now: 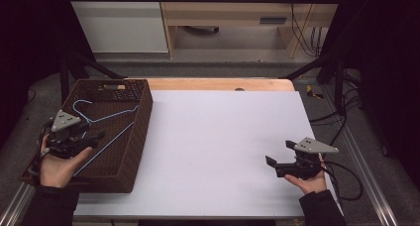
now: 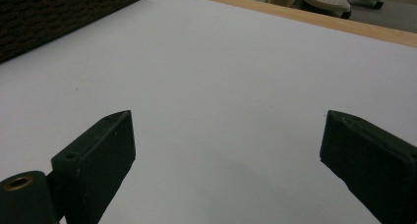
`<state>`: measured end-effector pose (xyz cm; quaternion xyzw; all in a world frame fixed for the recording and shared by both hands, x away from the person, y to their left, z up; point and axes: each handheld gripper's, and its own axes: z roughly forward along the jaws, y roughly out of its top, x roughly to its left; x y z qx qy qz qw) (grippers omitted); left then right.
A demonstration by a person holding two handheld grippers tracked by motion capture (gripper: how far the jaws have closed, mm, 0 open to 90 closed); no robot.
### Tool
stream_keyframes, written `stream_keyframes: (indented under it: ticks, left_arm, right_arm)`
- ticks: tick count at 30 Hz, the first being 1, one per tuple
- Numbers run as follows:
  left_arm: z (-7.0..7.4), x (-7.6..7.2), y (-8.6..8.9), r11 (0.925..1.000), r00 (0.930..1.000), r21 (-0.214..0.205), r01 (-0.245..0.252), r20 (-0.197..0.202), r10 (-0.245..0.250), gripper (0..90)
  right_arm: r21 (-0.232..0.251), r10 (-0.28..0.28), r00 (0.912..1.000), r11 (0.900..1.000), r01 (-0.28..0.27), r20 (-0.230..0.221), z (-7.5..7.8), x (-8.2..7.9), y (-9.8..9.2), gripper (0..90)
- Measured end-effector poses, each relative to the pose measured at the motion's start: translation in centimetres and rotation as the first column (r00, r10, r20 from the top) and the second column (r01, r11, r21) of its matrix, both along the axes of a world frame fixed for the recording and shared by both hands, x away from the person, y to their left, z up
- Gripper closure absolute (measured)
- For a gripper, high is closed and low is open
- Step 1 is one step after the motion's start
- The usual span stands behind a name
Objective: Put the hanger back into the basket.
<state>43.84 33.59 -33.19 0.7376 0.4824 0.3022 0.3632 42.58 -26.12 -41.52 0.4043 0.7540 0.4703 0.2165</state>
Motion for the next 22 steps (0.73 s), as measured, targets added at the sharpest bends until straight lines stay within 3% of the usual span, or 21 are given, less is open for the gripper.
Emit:
stream_keyframes:
  ticks: [2, 6, 7, 10, 16, 18, 20, 22]
  left_arm:
    - [-0.1, -0.5, -1.0, 0.9984, 0.9988, -0.038, 0.042, 0.026, -0.041, 39.3]
    - [-0.2, -1.1, -2.5, 0.9930, 0.9929, -0.062, 0.101, 0.070, -0.096, 31.6]
    - [-0.4, -1.4, -3.5, 0.9869, 0.9865, -0.072, 0.144, 0.090, -0.137, 30.2]
    - [-0.7, -1.8, -5.0, 0.9764, 0.9753, -0.086, 0.198, 0.117, -0.187, 28.3]
    - [-1.6, -2.5, -7.9, 0.9397, 0.9418, -0.125, 0.318, 0.155, -0.298, 19.1]
    - [-1.8, -2.6, -8.2, 0.9372, 0.9392, -0.122, 0.327, 0.152, -0.308, 13.8]
    - [-2.4, -2.9, -9.4, 0.9270, 0.9288, -0.116, 0.357, 0.151, -0.339, 11.5]
    - [-3.0, -2.9, -9.9, 0.9231, 0.9266, -0.116, 0.367, 0.135, -0.351, 10.2]
  right_arm:
    - [0.010, 0.002, 0.9999, 0.9999, -0.002, 0.011, 0.1, 0.0, -0.1, 7.1]
    - [0.018, 0.000, 0.9999, 0.9998, 0.000, 0.013, 0.1, -0.1, -0.1, 6.9]
    - [0.022, -0.001, 0.9997, 0.9998, 0.000, 0.025, 0.2, -0.1, -0.2, 6.9]
    - [0.026, -0.004, 0.9996, 0.9997, 0.003, 0.027, 0.2, -0.1, -0.2, 6.8]
    - [0.032, -0.003, 0.9994, 0.9995, 0.001, 0.035, 0.3, -0.2, -0.4, 6.4]
    - [0.036, -0.005, 0.9994, 0.9994, 0.004, 0.034, 0.3, -0.2, -0.4, 6.3]
    - [0.040, -0.006, 0.9993, 0.9992, 0.004, 0.036, 0.3, -0.2, -0.4, 6.1]
    - [0.044, -0.006, 0.9992, 0.9990, 0.004, 0.040, 0.3, -0.3, -0.4, 6.1]
